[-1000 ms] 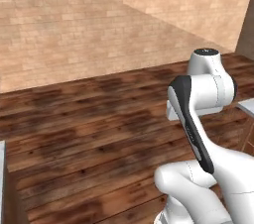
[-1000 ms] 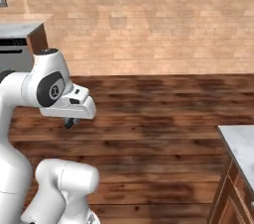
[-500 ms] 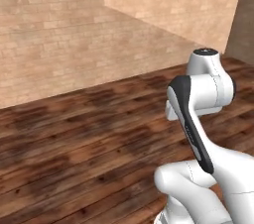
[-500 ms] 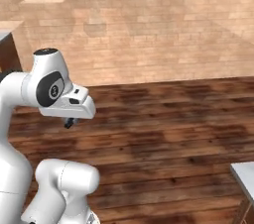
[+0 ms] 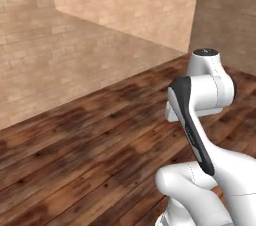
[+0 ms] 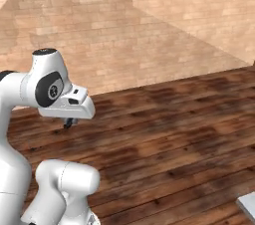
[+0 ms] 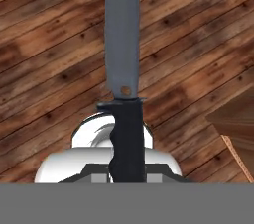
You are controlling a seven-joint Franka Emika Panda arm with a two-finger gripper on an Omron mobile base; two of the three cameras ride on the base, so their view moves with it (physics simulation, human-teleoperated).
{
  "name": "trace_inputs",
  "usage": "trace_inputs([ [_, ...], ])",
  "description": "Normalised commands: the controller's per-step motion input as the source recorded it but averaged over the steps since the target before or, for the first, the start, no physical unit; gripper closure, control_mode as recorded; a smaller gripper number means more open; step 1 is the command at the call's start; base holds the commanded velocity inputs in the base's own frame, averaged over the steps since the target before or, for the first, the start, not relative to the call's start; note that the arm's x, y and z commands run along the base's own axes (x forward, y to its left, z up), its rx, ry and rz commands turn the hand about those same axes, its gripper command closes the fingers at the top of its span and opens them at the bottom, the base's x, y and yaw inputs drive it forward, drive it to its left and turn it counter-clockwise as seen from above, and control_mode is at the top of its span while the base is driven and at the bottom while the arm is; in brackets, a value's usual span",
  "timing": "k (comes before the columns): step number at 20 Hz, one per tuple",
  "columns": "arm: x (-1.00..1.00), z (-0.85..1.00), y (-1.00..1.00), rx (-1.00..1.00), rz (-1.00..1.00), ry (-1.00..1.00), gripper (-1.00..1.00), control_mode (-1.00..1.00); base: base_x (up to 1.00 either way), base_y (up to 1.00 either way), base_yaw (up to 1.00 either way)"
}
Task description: Retrieve the butter from the fridge and place it on a plate on the dining table. Then retrieve the butter knife by the fridge and place it near the plate.
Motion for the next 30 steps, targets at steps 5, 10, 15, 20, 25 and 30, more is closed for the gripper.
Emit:
trace_inputs([
  [5, 0.0, 0.0, 0.0, 0.0, 0.0, 0.0, 1.0, 1.0, 0.99, 0.07, -0.58],
  [10, 0.0, 0.0, 0.0, 0.0, 0.0, 0.0, 1.0, 1.0, 0.91, 0.36, -0.66],
  [15, 0.0, 0.0, 0.0, 0.0, 0.0, 0.0, 1.0, 1.0, 0.6, 0.74, -0.66],
  [20, 0.0, 0.0, 0.0, 0.0, 0.0, 0.0, 1.0, 1.0, 0.62, 0.89, -0.57],
  [25, 0.0, 0.0, 0.0, 0.0, 0.0, 0.0, 1.0, 1.0, 0.96, 0.84, -0.64],
  [30, 0.0, 0.0, 0.0, 0.0, 0.0, 0.0, 1.0, 1.0, 1.0, 0.76, -0.67],
])
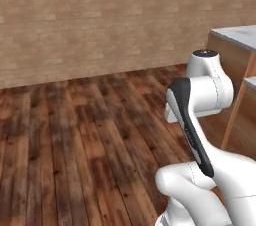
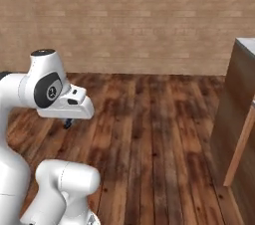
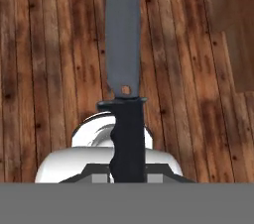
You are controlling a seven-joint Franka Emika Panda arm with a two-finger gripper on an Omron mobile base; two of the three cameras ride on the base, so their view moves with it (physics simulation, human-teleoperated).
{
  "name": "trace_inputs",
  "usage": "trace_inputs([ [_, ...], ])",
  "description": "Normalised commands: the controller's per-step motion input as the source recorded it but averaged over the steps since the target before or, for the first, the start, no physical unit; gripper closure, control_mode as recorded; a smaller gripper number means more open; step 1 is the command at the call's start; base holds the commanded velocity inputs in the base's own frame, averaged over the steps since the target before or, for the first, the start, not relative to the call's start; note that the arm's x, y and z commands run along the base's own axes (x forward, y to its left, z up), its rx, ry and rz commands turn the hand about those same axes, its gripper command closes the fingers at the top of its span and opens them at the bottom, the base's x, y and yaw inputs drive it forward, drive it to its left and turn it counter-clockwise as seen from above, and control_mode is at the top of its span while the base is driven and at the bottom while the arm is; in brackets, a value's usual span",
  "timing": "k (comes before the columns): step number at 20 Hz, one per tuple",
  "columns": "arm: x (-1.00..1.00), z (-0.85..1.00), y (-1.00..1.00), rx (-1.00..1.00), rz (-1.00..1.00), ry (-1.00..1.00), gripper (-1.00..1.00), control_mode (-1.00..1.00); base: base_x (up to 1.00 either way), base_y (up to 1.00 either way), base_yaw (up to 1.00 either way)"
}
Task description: Retrieve the butter from the fridge and place it on a plate on the dining table. Then retrieve the butter knife by the fridge and place it near the plate.
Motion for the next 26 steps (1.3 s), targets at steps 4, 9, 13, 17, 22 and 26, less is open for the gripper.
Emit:
trace_inputs([
  [4, 0.0, 0.0, 0.0, 0.0, 0.0, 0.0, 1.0, 1.0, 1.0, 0.76, -0.67],
  [9, 0.0, 0.0, 0.0, 0.0, 0.0, 0.0, 1.0, 1.0, 1.0, 0.77, -0.67],
  [13, 0.0, 0.0, 0.0, 0.0, 0.0, 0.0, 1.0, 1.0, 0.94, 0.89, -0.64],
  [17, 0.0, 0.0, 0.0, 0.0, 0.0, 0.0, 1.0, 1.0, 0.7, 0.98, -0.61],
  [22, 0.0, 0.0, 0.0, 0.0, 0.0, 0.0, 1.0, 1.0, 0.48, 1.0, -0.48],
  [26, 0.0, 0.0, 0.0, 0.0, 0.0, 0.0, 1.0, 1.0, 0.53, 1.0, -0.47],
])
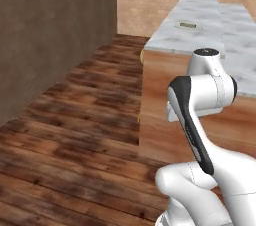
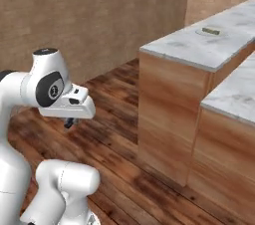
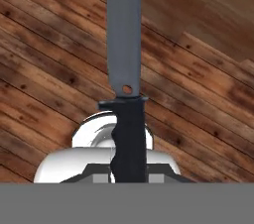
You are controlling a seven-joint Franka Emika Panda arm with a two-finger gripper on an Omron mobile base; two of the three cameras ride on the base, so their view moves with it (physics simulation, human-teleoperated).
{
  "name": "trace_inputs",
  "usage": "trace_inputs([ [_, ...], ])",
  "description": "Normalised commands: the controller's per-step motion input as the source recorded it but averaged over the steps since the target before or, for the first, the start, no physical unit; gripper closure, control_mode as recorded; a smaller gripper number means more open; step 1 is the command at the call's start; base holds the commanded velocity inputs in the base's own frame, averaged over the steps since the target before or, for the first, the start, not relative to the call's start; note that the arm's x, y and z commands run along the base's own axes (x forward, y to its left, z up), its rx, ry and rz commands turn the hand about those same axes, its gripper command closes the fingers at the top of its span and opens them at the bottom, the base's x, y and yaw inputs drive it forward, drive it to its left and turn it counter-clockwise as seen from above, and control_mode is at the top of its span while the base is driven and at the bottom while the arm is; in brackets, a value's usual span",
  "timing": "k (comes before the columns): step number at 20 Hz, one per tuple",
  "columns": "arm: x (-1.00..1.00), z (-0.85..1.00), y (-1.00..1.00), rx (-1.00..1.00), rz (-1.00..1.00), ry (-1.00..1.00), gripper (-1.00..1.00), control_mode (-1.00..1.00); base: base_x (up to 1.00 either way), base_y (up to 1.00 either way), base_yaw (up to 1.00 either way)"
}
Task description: Retrieve the butter from the fridge and place it on a plate on the dining table. Then retrieve the butter knife by the fridge and place it near the plate.
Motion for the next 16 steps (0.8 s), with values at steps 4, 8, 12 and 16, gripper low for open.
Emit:
trace_inputs([
  [4, 0.0, 0.0, 0.0, 0.0, 0.0, 0.0, 1.0, 1.0, 0.58, 1.0, -0.47],
  [8, 0.0, 0.0, 0.0, 0.0, 0.0, 0.0, 1.0, 1.0, 0.69, 1.0, -0.44],
  [12, 0.0, 0.0, 0.0, 0.0, 0.0, 0.0, 1.0, 1.0, 0.7, 1.0, -0.4],
  [16, 0.0, 0.0, 0.0, 0.0, 0.0, 0.0, 1.0, 1.0, 0.66, 1.0, -0.37],
])
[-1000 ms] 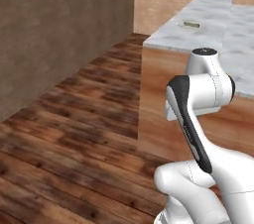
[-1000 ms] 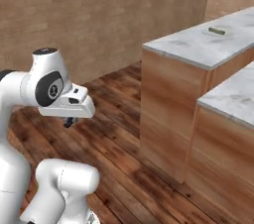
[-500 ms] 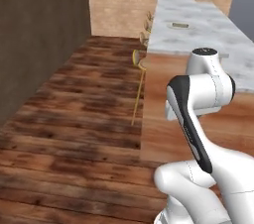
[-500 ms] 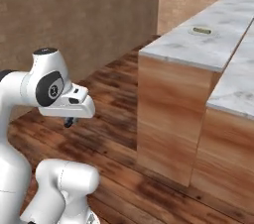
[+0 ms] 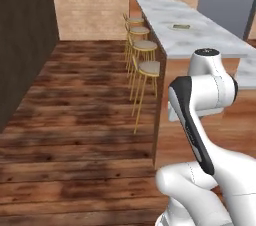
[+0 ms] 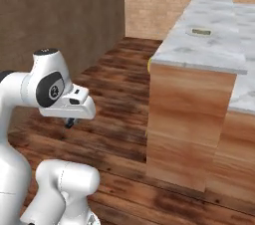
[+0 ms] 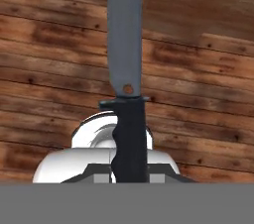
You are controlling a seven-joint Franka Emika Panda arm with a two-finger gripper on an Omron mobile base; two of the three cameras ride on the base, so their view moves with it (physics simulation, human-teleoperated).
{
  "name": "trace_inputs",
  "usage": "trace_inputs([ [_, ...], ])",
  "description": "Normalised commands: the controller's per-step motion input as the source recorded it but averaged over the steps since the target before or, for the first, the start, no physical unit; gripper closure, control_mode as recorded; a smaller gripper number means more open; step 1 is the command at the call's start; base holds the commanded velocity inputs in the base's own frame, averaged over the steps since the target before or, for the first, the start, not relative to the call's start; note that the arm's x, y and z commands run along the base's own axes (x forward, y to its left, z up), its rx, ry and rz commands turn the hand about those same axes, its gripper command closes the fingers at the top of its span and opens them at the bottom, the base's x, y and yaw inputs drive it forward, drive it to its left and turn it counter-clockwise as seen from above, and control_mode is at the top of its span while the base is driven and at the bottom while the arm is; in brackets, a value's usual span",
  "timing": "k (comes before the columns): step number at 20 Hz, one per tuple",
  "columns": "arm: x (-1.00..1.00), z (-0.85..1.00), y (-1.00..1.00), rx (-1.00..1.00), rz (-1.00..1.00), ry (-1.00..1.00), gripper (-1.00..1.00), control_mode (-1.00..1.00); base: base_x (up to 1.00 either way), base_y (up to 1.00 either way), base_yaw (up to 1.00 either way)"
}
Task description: Retrieve the butter from the fridge and place it on a plate on the dining table. Then retrieve the butter knife by the fridge and place it near the plate.
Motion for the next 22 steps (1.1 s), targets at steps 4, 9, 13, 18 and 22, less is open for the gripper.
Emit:
trace_inputs([
  [4, 0.0, 0.0, 0.0, 0.0, 0.0, 0.0, 1.0, 1.0, 0.29, 1.0, -0.39],
  [9, 0.0, 0.0, 0.0, 0.0, 0.0, 0.0, 1.0, 1.0, 0.03, 1.0, -0.49],
  [13, 0.0, 0.0, 0.0, 0.0, 0.0, 0.0, 1.0, 1.0, 0.16, 1.0, -0.57],
  [18, 0.0, 0.0, 0.0, 0.0, 0.0, 0.0, 1.0, 1.0, 0.17, 0.98, -0.64],
  [22, 0.0, 0.0, 0.0, 0.0, 0.0, 0.0, 1.0, 1.0, 0.32, 0.82, -0.74],
])
